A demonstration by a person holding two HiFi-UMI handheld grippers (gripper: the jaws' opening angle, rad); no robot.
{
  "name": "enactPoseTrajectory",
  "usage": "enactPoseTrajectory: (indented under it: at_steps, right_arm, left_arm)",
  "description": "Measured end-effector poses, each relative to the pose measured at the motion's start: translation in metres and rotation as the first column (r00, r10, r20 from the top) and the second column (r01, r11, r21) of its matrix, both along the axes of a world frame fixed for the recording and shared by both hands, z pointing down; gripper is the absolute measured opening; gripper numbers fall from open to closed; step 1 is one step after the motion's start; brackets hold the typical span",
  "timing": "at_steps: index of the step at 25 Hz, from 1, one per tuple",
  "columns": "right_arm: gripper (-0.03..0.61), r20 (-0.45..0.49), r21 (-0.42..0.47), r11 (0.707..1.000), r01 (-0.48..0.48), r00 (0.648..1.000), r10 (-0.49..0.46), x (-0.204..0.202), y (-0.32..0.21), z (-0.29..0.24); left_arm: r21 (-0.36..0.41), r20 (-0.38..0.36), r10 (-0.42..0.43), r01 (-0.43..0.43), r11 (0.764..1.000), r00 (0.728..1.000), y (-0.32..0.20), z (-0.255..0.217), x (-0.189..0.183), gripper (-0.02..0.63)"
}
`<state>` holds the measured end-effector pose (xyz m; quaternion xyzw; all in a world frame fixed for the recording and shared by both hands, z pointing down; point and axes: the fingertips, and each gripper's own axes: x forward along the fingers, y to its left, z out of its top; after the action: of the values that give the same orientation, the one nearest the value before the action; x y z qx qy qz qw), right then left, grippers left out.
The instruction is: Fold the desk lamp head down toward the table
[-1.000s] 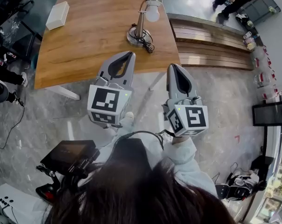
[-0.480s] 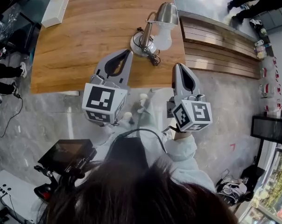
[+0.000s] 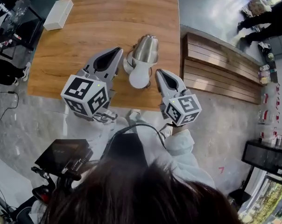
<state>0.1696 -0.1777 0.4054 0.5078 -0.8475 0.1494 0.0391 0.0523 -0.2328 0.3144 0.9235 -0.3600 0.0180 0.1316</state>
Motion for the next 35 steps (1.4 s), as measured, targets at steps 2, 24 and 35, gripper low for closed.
enactPoseTrajectory:
  at_steps: [2, 24, 35]
  right_arm:
    - [0.003, 0.013, -0.017, 0.999, 0.05, 0.999, -0.05, 0.004, -0.013, 0.007]
    - [0.187, -0.061, -0.082, 0.915, 0.395, 0.914, -0.4, -0.02, -0.101, 0.089]
    - [0.179, 0.02, -0.058, 0.899, 0.435, 0.901, -0.434, -0.04, -0.103, 0.085]
  left_arm:
    - [-0.076, -0.056, 0.043, -0.047, 0.996, 0.998, -0.008, 0.005, 0.01, 0.005]
    - [-0.606, -0.756, 0.002, -0.701, 0.376, 0.654, -0.059, 0.037, 0.059, 0.227]
    - [-0.609, -0.79, -0.018, -0.782, 0.129, 0.612, -0.035, 0.036, 0.079, 0.233]
